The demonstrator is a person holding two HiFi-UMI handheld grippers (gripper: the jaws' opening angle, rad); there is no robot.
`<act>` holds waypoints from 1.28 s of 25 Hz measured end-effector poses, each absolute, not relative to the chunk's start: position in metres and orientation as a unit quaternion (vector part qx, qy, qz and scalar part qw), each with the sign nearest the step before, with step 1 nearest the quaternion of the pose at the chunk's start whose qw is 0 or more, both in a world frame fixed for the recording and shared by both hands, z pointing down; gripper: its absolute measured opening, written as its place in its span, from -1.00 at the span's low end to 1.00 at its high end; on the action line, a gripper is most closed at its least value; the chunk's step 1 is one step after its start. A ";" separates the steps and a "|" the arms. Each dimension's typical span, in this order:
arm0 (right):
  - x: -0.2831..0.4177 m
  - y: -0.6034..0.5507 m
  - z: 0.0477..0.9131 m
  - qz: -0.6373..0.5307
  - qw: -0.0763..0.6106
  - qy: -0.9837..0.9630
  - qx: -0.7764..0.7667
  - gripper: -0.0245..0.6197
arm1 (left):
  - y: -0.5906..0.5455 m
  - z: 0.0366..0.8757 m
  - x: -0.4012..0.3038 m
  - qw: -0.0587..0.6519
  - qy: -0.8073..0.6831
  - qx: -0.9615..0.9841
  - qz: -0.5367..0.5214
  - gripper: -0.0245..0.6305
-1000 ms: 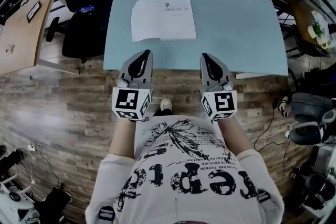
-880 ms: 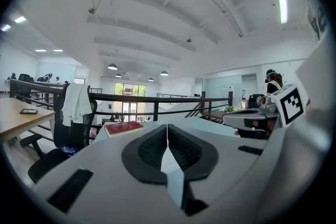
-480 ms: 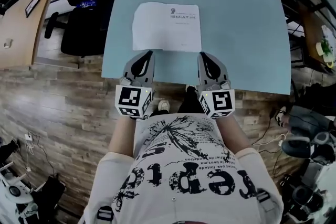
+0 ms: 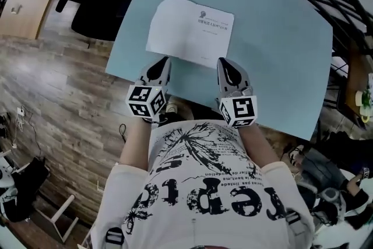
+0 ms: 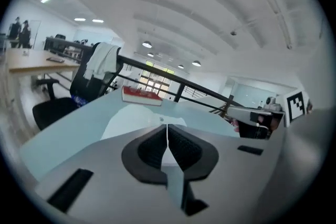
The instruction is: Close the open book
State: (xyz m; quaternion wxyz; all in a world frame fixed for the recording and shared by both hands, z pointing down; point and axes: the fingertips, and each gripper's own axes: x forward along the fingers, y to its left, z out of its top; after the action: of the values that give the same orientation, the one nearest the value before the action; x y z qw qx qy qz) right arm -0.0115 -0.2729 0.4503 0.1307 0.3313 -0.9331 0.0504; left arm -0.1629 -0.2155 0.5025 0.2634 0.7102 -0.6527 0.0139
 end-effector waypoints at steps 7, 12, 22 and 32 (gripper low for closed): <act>-0.018 -0.290 0.473 0.051 0.165 -0.941 0.291 -0.89 | -0.212 0.580 -0.166 0.442 -0.648 0.607 -0.127 -0.85; -0.019 -0.296 0.487 0.049 0.185 -0.941 0.278 -0.89 | -0.221 0.606 -0.177 0.507 -0.622 0.538 -0.258 -0.56; -0.011 -0.295 0.498 0.047 0.211 -0.934 0.284 -0.89 | -0.236 0.630 -0.218 0.528 -0.588 0.437 -0.429 -0.35; 0.001 -0.297 0.496 0.048 0.213 -0.921 0.321 -0.89 | -0.245 0.637 -0.229 0.541 -0.561 0.404 -0.479 -0.82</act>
State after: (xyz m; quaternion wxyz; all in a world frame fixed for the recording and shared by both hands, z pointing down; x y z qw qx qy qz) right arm 0.0010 -0.2968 0.4955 0.2129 0.3215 -0.9214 0.0478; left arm -0.2292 -0.2452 0.6372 0.5407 0.4042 -0.5615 -0.4785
